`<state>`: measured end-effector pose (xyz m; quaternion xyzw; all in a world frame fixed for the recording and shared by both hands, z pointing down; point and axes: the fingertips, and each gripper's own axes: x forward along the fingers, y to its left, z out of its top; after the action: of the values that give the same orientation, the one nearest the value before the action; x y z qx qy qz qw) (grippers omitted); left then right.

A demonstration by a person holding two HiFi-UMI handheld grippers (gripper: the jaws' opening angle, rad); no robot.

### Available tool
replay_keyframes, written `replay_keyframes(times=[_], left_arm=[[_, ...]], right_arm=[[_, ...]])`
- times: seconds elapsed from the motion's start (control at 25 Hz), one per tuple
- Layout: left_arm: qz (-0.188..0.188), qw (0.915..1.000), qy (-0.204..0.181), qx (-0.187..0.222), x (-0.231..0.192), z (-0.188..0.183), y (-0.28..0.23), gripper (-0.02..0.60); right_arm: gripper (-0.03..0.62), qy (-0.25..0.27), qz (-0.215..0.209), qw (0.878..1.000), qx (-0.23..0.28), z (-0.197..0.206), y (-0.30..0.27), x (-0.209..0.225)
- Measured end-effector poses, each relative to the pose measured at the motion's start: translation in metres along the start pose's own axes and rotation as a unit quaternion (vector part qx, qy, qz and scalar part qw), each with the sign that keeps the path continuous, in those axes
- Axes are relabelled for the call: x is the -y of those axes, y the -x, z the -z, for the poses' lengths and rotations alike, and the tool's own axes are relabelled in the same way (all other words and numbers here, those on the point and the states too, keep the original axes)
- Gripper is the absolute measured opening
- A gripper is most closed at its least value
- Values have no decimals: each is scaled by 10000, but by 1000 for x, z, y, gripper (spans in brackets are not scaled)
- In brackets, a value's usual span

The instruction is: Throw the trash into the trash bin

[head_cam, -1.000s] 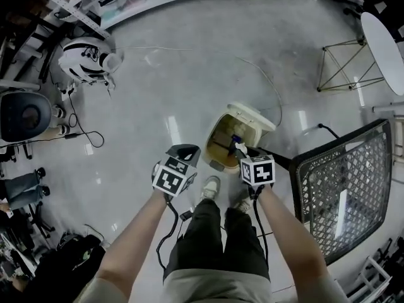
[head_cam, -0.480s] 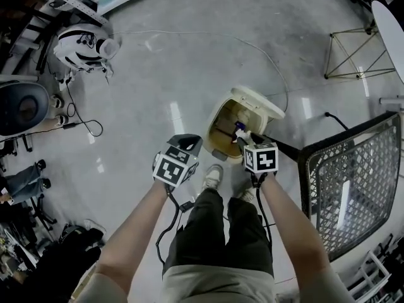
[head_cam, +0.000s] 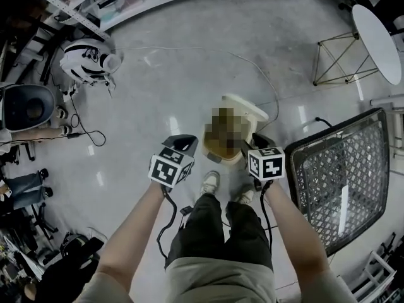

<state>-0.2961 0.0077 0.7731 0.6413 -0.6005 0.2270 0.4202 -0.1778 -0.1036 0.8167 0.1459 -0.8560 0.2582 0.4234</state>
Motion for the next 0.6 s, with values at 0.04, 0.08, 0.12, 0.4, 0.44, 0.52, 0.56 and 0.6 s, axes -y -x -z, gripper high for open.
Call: replay_keyframes(times=[0.04,0.08,0.12,0.4,0.44,0.52,0.56,0.6], left_arm=[[-18,10000,-29,69,3,-7,6,3],[-31,9999,-65,138,6,-13,12,3],[-36,9997,-124,211,10,-21,19,3],[-56,9938,-633,918,55,-94,89,3],[-63,9926,-674,1009,62,-105,100,3],[-67,9904,-673,1205,76,-127,122,3],[-58,9892,-636,1320,83,-139,135,3],[-44,9875,-604,1454,90,-151,147,3]], right_arm=[[206,-2,-8,9999,124,-8,13,-1],[202,-48,-26,9997,247,-14,27,-2],[199,-117,-44,9992,370,-21,41,-3],[105,-64,10,9910,1335,-79,166,-18],[96,-36,8,9890,1480,-87,184,-22],[82,25,8,9844,1758,-103,221,-29],[78,28,2,9818,1901,-112,239,-33],[73,-7,-19,9787,2055,-120,256,-37]])
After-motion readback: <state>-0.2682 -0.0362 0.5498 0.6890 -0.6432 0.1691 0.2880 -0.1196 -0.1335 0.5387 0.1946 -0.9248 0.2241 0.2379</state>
